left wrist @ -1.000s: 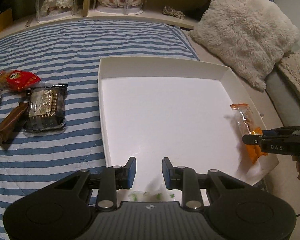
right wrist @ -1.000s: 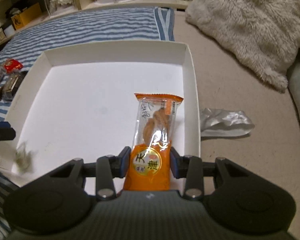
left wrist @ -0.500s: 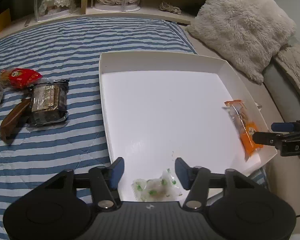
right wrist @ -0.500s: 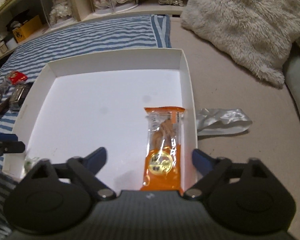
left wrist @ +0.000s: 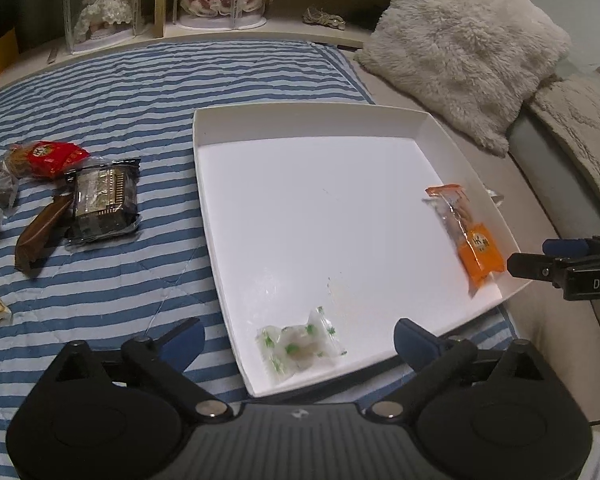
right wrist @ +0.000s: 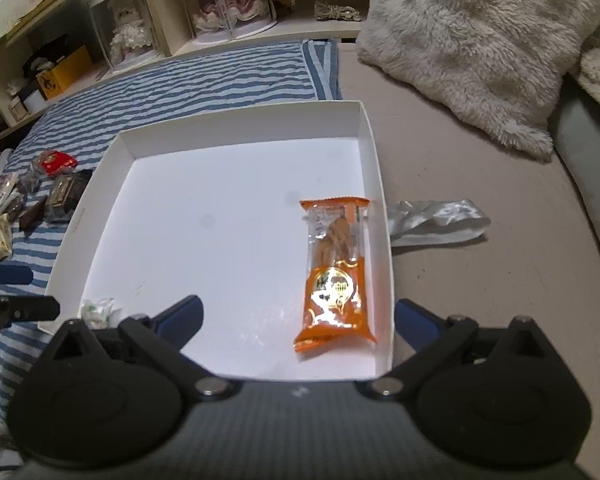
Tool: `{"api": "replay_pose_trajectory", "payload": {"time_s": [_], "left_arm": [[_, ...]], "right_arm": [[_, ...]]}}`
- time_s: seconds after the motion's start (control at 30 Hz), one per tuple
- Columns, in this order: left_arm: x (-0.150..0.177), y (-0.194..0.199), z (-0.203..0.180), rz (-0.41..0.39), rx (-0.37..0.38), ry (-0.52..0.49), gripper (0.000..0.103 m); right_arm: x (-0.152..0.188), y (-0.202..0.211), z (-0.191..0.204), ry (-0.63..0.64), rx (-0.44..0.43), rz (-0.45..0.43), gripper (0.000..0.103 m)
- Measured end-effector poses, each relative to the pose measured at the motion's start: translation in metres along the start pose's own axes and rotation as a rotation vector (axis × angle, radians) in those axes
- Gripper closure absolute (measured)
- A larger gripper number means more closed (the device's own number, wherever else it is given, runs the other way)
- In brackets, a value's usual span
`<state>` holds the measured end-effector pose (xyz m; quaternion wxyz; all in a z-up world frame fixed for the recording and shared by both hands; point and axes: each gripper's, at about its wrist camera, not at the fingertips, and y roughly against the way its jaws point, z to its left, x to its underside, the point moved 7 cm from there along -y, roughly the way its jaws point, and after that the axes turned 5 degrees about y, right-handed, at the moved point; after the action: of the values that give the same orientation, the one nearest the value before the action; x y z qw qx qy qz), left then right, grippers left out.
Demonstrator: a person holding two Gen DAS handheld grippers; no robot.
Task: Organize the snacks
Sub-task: 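Lift both open tools out of the tray toward the snack pile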
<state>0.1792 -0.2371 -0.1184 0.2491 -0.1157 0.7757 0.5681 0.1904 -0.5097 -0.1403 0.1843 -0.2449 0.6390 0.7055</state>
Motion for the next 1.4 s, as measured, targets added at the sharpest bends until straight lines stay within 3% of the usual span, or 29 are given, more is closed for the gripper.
{"api": "replay_pose_trajectory", "payload": {"time_s": [0.67,1.4], "left_arm": [[0.007,0.053,0.023,-0.069,-0.01,-0.003,0.0],[-0.007,0.098,0.154,-0.149,-0.144,0.131,0.0]], "right_arm": [[0.003,0.061,0.039,0.012,0.032,-0.093,0.001],[-0.055,0.041,0.146,0.17,0.005,-0.105,0.001]]}}
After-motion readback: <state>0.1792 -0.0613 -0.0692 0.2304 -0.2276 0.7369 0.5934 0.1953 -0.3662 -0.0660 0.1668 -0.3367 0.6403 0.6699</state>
